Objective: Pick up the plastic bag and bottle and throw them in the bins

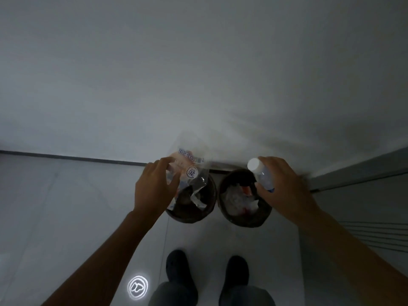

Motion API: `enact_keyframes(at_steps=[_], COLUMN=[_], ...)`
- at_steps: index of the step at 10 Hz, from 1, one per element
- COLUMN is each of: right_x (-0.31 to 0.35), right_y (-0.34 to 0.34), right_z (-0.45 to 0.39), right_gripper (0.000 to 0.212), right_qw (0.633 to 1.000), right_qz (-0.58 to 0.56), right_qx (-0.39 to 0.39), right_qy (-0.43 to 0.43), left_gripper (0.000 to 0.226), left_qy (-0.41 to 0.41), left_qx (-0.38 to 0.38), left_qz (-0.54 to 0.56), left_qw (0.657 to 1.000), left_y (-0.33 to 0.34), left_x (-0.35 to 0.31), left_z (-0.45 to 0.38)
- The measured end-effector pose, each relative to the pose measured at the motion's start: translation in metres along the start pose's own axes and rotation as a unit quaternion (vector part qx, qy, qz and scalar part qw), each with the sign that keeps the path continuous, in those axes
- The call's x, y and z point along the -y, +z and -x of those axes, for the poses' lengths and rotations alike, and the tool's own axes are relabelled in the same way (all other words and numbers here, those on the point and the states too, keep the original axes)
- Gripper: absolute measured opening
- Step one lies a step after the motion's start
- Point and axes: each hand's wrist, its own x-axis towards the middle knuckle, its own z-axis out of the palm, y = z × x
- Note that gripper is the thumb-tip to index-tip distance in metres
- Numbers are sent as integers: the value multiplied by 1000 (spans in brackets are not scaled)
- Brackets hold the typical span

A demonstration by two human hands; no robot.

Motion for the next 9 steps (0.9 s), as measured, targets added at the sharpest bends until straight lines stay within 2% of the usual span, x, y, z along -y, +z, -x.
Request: enact_keyframes(at_steps=[3,5,6,7,8,9], right_x=[-123,-176,-196,-199,-186,-154], right_y=[156,216,229,222,199,159], right_z=[-6,-4,0,2,0,-2], right_gripper=[58,54,69,89,95,92], right_qw=[999,999,998,990,988,989], right_qz=[28,18,17,5,36,50], right_qx=[29,13,31,82,89,74], right_qy=[34,39,57,118,123,119], left_gripper=[34,36,39,49,48,44], left_qy=[-28,-37,-25,-5,1,3], left_qx=[30,60,64,62,46,26], left_qz=[-14,-9,-13,-44,-48,-33], left_qw=[999,997,998,997,998,999], left_y=[175,253,266,259,233,191], left_x=[106,144,150,149,133,106], left_z=[1,4,3,0,-6,-10])
